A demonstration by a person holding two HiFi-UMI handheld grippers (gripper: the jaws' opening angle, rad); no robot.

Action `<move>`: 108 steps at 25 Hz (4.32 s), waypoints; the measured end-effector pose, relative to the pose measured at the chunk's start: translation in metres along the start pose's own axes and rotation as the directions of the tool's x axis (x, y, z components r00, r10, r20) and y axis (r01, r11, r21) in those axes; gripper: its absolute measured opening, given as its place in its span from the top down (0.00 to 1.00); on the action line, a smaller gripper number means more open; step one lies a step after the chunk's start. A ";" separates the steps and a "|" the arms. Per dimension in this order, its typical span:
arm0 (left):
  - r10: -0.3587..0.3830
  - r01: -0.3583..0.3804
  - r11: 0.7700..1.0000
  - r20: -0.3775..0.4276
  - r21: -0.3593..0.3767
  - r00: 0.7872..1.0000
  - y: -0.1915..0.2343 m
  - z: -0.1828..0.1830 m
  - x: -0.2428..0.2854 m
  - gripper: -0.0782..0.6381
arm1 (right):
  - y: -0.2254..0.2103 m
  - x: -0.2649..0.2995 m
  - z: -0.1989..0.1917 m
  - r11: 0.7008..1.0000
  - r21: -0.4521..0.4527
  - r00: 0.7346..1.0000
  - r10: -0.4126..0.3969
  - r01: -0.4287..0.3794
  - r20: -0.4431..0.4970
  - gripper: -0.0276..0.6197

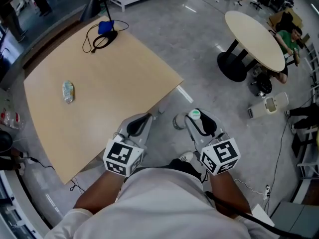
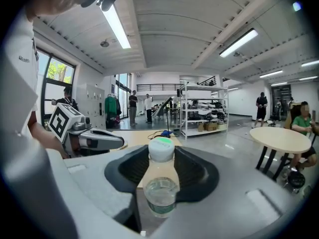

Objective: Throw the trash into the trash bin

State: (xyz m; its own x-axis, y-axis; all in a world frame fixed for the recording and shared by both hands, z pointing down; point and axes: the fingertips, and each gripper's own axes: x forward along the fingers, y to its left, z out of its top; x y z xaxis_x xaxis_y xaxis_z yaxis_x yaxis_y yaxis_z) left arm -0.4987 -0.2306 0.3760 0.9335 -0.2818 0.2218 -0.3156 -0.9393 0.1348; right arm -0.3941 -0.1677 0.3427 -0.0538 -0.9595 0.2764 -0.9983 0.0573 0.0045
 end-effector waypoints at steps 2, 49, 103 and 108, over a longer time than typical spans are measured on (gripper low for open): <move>-0.034 0.034 0.999 -0.005 0.012 0.999 -0.014 0.003 0.026 0.88 | -0.028 -0.016 -0.005 0.999 0.014 0.999 -0.046 0.046 0.003 0.71; -0.698 0.739 0.667 -0.267 0.093 0.664 -0.392 0.015 0.350 0.88 | -0.332 -0.333 -0.120 0.633 0.361 0.689 -0.723 0.685 -0.040 0.72; -0.848 0.909 0.412 -0.336 0.063 0.408 -0.505 0.075 0.671 0.88 | -0.652 -0.346 -0.115 0.406 0.329 0.474 -0.867 0.852 -0.156 0.71; -0.849 0.903 0.425 -0.320 0.064 0.422 -0.541 0.085 0.695 0.88 | -0.685 -0.372 -0.123 0.420 0.333 0.490 -0.856 0.844 -0.164 0.72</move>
State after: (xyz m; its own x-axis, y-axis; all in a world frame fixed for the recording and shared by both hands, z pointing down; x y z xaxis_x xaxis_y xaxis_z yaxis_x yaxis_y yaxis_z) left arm 0.3353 0.0654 0.3749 0.6069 0.7408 0.2880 0.7198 -0.6659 0.1960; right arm 0.3125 0.1839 0.3551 0.8315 -0.4741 0.2895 -0.4710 -0.8780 -0.0851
